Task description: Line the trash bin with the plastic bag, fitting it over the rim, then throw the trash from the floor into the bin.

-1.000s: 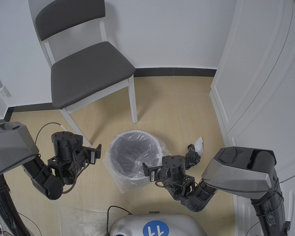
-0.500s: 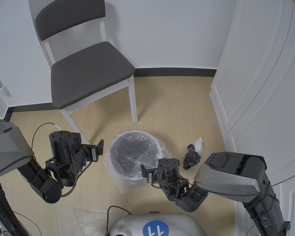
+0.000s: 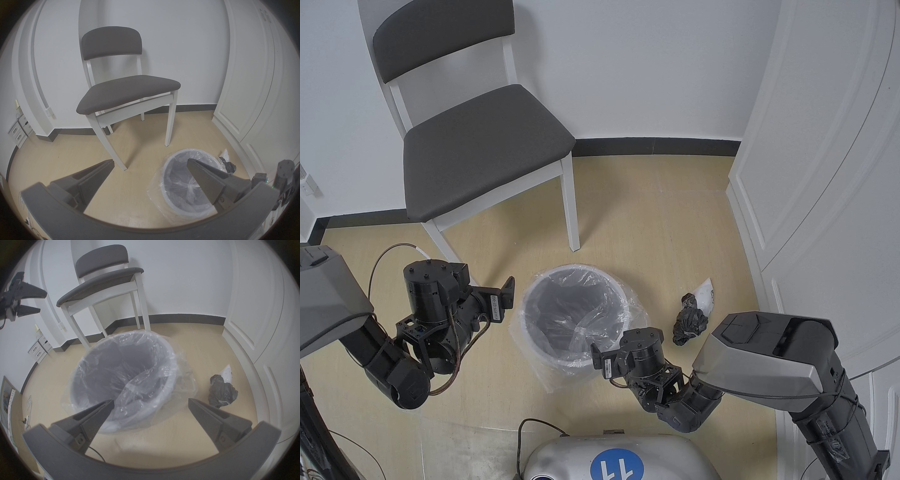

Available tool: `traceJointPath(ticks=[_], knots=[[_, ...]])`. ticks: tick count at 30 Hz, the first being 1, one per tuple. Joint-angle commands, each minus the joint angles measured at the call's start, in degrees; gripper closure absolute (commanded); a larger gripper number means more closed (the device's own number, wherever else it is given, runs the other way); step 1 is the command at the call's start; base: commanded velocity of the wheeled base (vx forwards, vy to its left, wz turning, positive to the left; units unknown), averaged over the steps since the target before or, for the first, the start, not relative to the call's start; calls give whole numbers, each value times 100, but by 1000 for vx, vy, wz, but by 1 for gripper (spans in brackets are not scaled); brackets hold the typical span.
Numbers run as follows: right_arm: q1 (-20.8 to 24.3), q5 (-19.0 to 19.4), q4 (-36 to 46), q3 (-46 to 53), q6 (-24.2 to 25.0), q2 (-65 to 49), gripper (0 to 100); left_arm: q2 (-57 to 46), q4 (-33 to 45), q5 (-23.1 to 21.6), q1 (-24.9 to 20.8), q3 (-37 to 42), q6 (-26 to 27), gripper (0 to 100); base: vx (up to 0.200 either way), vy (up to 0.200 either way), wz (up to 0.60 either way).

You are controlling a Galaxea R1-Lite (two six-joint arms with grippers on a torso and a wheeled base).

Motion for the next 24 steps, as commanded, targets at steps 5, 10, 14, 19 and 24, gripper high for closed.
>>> traceJointPath(ticks=[5,10,14,19,24], knots=[[121,87,41,495,-5,-265,0,22,-4,1,0,24,-1,0,0,0,0],[147,219,252,741,-58,-326,0,40,-12,1,0,59,-1,0,0,0,0],[139,272,367,758,-49,-300,0,57,-12,1,0,77,-1,0,0,0,0],[147,289,367,811,-58,-282,0,66,-12,1,8,77,-1,0,0,0,0],[103,298,384,679,-58,-36,0,145,-21,1,0,94,-10,0,0,0,0]])
